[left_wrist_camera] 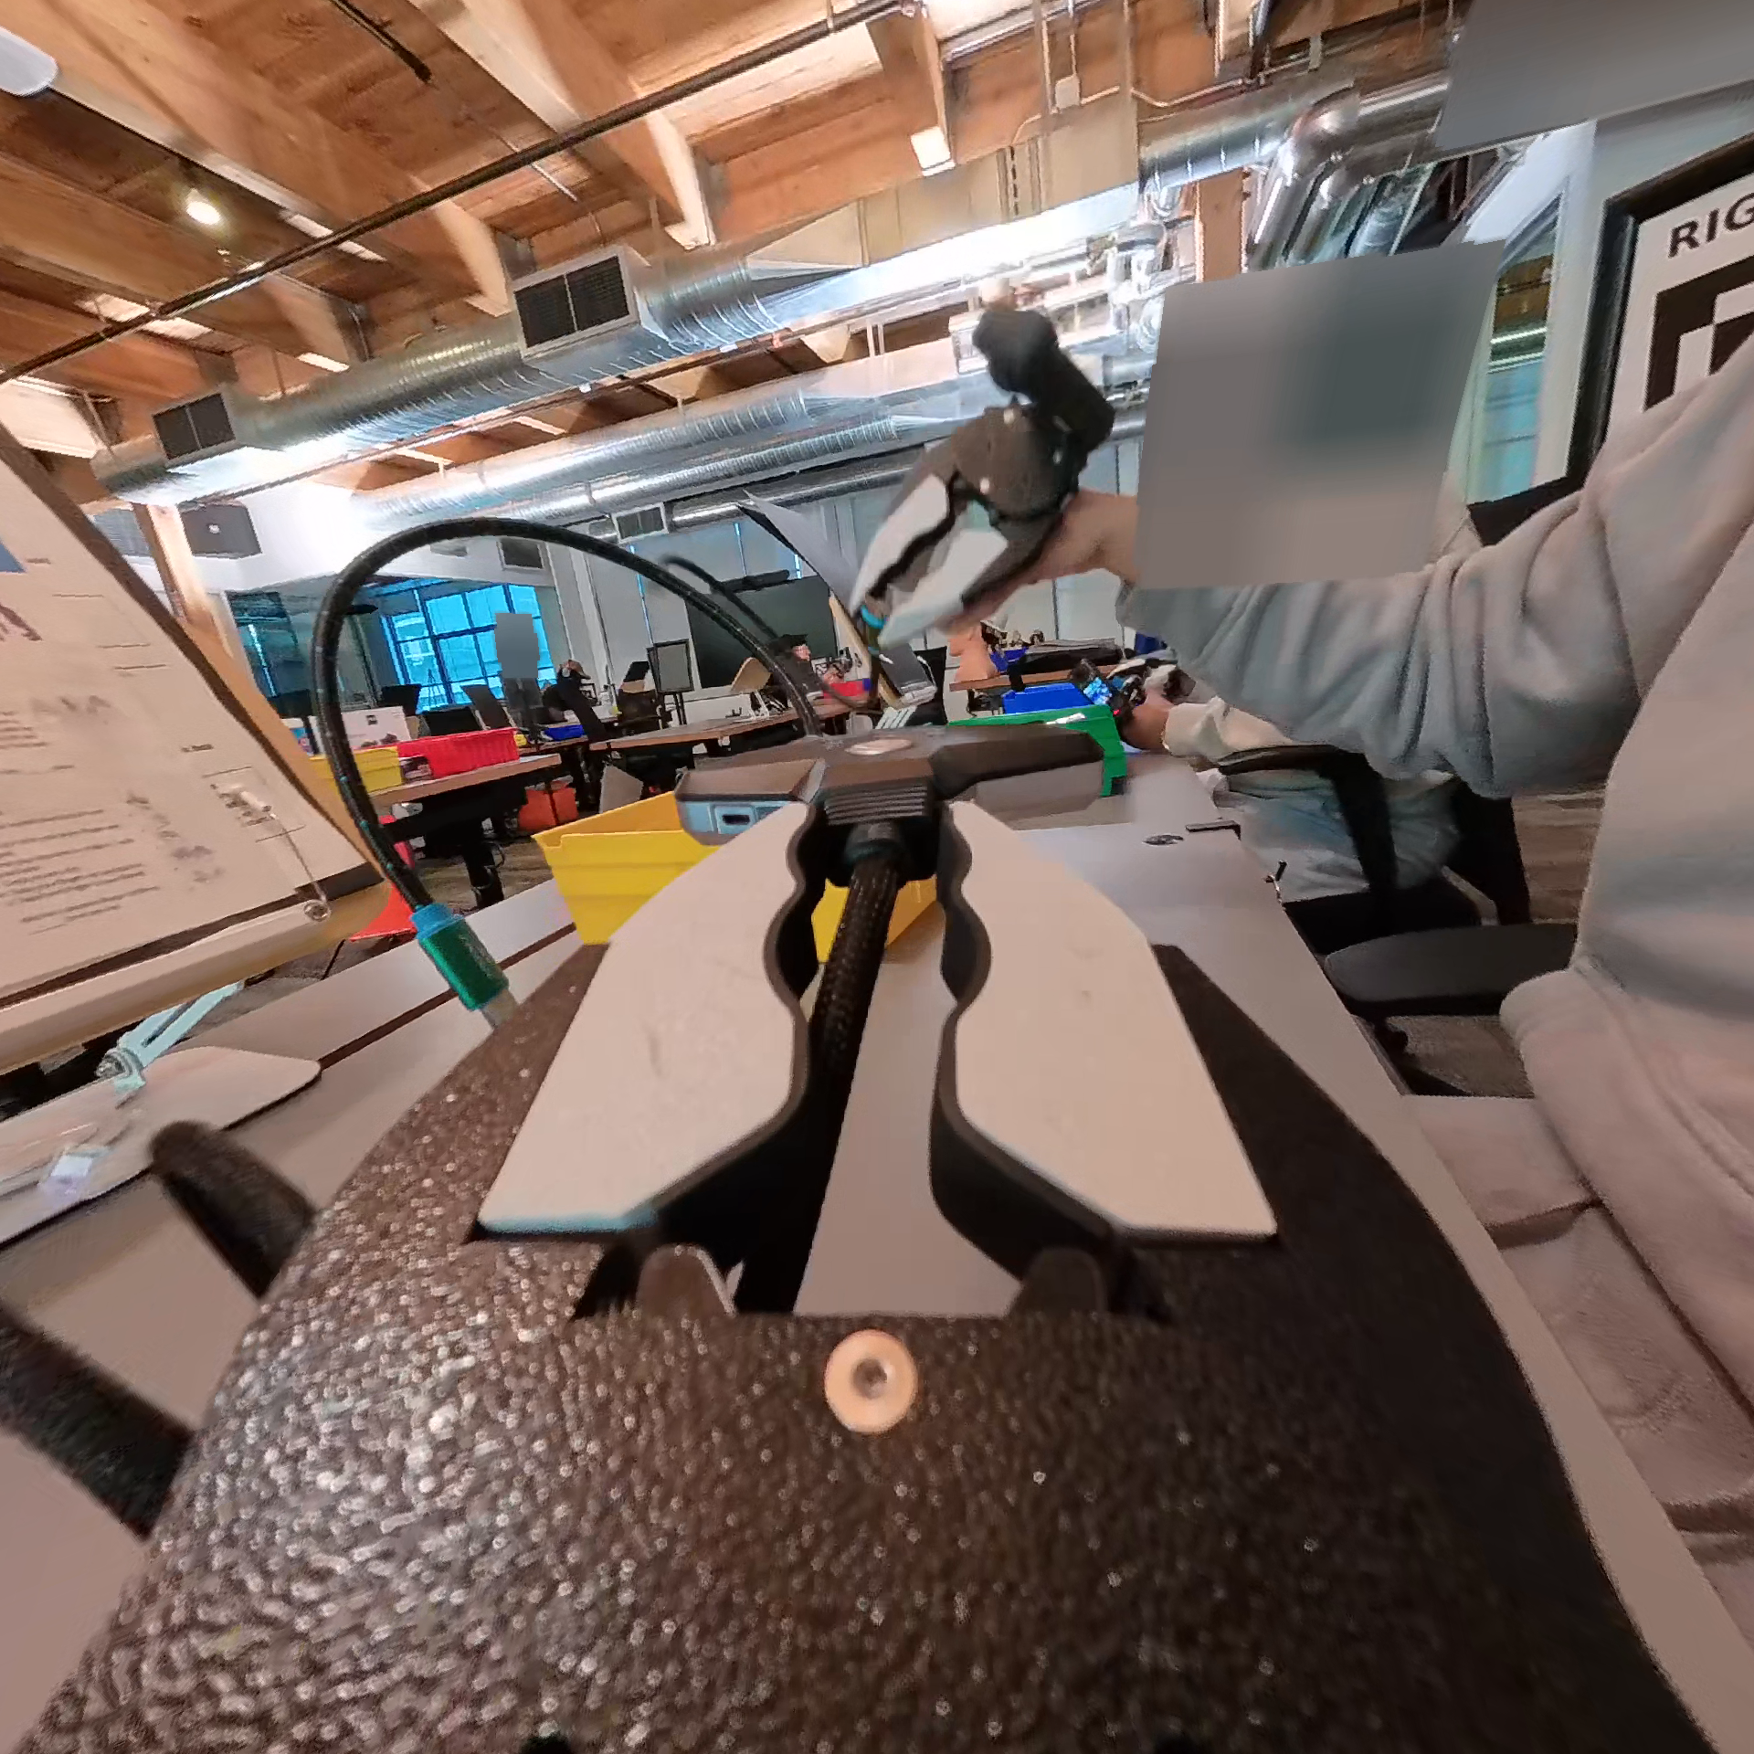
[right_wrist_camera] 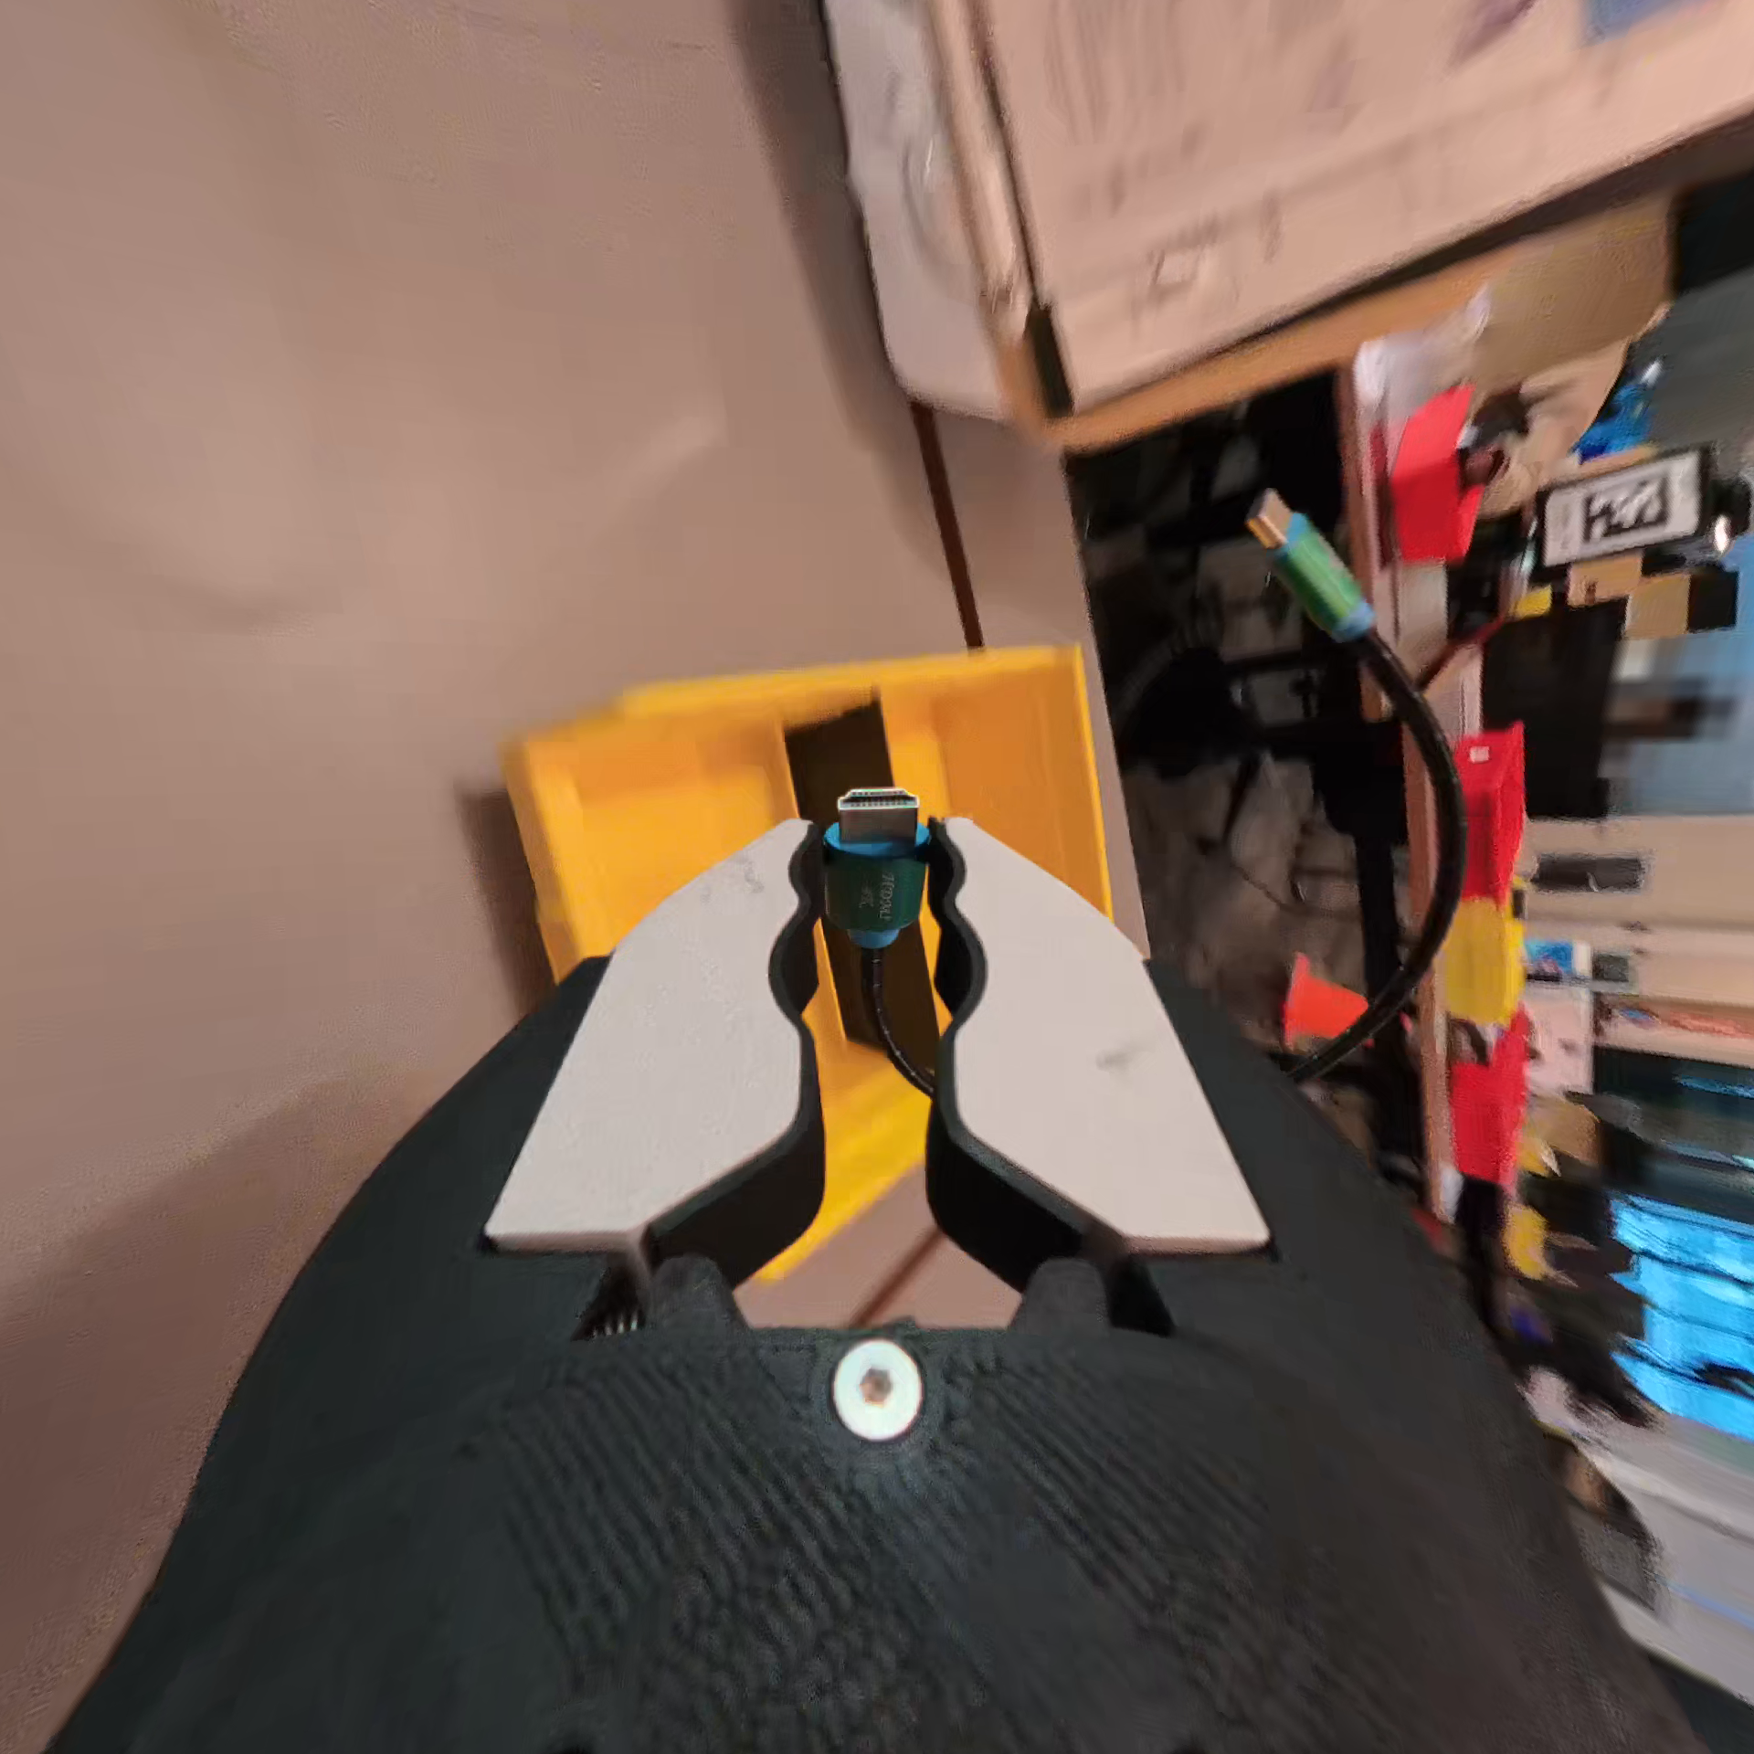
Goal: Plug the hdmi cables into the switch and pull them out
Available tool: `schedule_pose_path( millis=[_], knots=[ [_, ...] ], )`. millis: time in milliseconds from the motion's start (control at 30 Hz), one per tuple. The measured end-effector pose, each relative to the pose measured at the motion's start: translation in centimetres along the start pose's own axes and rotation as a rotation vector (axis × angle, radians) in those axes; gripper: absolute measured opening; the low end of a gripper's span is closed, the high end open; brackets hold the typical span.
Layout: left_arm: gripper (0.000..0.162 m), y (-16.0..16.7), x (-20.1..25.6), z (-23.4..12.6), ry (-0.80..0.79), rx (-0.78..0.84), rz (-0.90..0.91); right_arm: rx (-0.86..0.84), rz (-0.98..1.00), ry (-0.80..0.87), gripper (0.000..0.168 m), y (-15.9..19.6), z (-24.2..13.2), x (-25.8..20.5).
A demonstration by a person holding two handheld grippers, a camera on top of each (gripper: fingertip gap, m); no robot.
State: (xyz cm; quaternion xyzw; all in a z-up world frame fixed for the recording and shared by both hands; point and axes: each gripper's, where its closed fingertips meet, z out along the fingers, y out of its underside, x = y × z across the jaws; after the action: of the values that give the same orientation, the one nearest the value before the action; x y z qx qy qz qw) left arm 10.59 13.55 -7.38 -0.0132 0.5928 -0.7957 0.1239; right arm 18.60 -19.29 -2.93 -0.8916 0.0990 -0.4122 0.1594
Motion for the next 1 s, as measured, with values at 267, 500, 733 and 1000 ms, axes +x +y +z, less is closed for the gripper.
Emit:
schedule_pose_path(
  millis=[267, 500, 733, 1000],
  knots=[
    [0.022, 0.5, -0.2, -0.1, -0.006, -0.012, -0.01, -0.43, -0.394, -0.051, 0.02, 10.5, 3.3, -3.7],
    [0.022, 0.9, -0.2, 0.0, -0.001, -0.016, -0.025, -0.336, -0.442, 0.055, 0.02, 10.5, 4.5, -4.6],
    [0.022, 1.2, 0.0, 0.5, 0.016, -0.007, -0.048, -0.354, -0.368, -0.013, 0.019, 12.2, 8.6, -5.1],
    [0.022, 1.6, 0.1, 0.7, 0.022, -0.018, -0.057, -0.057, 0.264, -0.069, 0.057, 8.4, 12.5, -6.1]
  ],
)
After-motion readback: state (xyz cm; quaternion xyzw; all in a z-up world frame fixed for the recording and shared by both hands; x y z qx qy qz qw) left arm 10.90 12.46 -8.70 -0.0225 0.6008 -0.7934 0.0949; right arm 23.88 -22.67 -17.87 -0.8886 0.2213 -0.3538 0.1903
